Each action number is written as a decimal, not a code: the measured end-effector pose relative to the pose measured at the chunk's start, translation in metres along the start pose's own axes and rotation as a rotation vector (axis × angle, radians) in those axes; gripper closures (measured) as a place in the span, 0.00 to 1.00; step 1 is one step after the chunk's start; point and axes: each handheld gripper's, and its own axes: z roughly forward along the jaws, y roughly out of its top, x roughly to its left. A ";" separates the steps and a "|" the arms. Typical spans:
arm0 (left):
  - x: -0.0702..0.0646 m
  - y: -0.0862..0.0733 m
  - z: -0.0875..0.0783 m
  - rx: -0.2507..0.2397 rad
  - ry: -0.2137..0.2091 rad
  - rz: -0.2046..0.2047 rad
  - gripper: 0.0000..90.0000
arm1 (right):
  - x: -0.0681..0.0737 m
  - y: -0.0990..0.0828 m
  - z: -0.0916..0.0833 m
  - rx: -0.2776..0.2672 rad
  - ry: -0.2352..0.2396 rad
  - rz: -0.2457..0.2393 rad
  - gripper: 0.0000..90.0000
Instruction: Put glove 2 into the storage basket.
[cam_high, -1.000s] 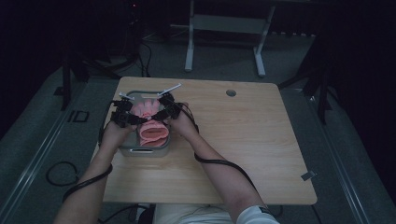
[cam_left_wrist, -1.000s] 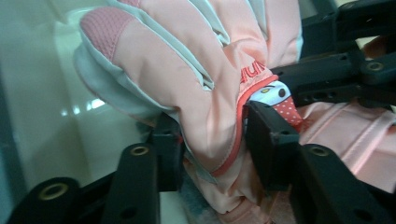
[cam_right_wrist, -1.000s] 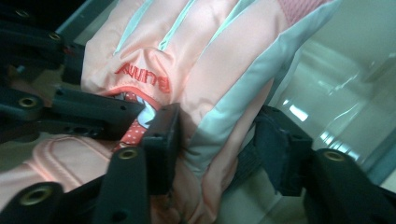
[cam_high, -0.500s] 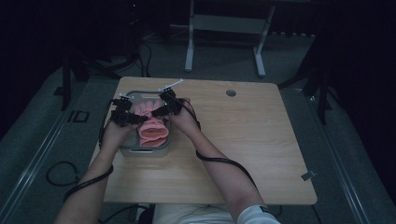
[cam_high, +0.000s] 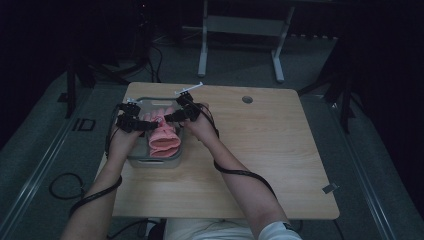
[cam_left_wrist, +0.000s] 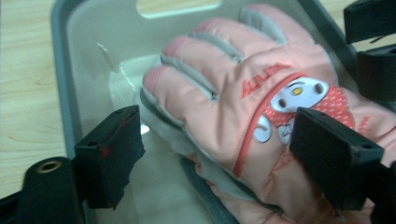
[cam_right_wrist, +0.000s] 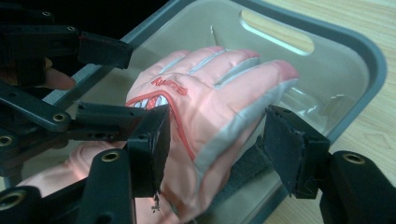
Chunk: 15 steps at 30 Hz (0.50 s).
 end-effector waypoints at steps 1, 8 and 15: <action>0.000 0.000 -0.001 -0.012 0.000 -0.002 0.15 | 0.000 0.000 -0.002 -0.002 0.002 -0.002 0.45; -0.002 0.003 -0.009 -0.041 -0.017 0.006 0.10 | 0.002 0.000 -0.010 -0.021 0.018 -0.009 0.44; -0.009 0.005 -0.023 -0.098 -0.059 0.026 0.09 | 0.000 -0.003 -0.020 -0.039 0.037 -0.009 0.43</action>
